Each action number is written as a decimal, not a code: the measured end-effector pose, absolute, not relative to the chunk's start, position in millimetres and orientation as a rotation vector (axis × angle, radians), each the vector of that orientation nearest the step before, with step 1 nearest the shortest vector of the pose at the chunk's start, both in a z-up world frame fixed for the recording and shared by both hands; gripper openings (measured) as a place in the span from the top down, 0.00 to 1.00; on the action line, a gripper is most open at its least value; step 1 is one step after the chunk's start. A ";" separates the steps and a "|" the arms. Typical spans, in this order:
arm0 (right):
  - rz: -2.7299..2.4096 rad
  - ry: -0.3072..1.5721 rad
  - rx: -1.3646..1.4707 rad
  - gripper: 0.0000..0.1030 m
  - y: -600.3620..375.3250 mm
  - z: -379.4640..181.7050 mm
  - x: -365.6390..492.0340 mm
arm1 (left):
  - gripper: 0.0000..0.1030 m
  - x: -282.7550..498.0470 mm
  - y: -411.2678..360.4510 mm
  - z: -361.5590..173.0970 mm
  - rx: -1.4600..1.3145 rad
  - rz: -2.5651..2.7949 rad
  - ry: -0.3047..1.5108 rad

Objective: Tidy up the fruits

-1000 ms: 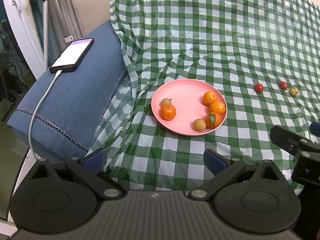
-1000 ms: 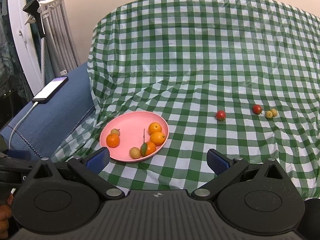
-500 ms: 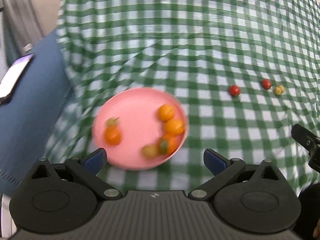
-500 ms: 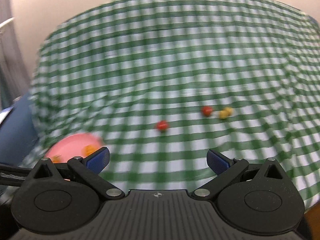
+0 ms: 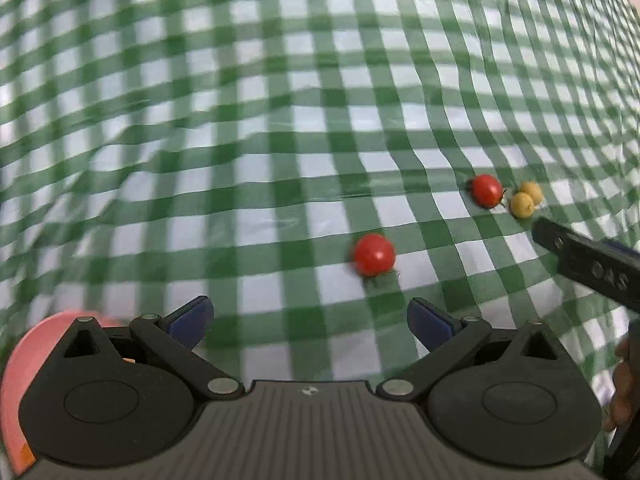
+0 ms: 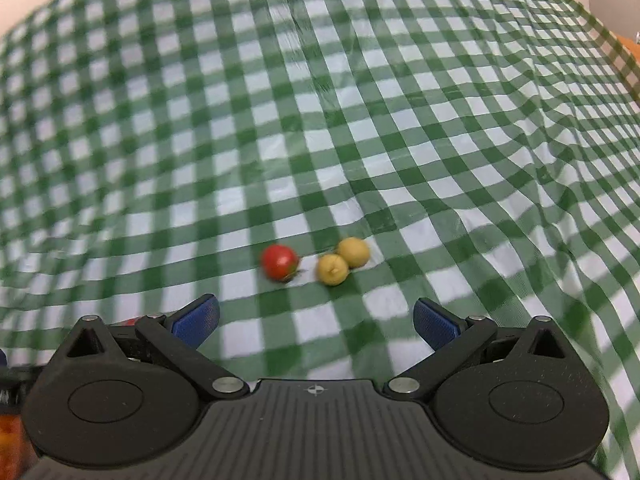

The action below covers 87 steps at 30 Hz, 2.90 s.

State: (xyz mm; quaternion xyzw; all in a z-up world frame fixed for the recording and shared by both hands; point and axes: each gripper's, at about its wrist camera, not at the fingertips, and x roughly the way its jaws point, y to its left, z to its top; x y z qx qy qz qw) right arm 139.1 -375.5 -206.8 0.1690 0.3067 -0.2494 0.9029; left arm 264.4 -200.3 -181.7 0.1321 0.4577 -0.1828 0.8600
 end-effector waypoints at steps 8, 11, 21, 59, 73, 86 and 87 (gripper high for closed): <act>-0.513 0.651 0.327 0.01 -397.9 -238.3 184.2 | 0.00 293.2 -232.1 -216.5 0.301 -0.426 0.973; -0.528 0.675 0.299 0.01 -400.2 -249.2 199.0 | 0.00 301.9 -235.5 -220.5 0.283 -0.418 0.980; -0.509 0.657 0.190 0.73 -386.7 -252.9 201.9 | 0.21 307.6 -235.1 -214.0 0.233 -0.410 0.981; -0.155 0.640 0.323 0.73 -255.8 -108.3 1.9 | 0.68 122.3 -103.4 -79.2 0.127 -0.405 0.927; 0.069 0.658 0.175 0.73 -136.5 -68.6 -51.9 | 0.68 21.3 21.0 -40.6 0.053 -0.214 0.822; 0.056 0.645 0.110 0.73 -117.1 -57.9 -62.2 | 0.68 9.9 58.2 -34.5 -0.022 -0.174 0.804; 0.059 0.647 0.111 0.73 -118.2 -58.1 -62.3 | 0.68 10.2 58.4 -34.7 -0.024 -0.175 0.804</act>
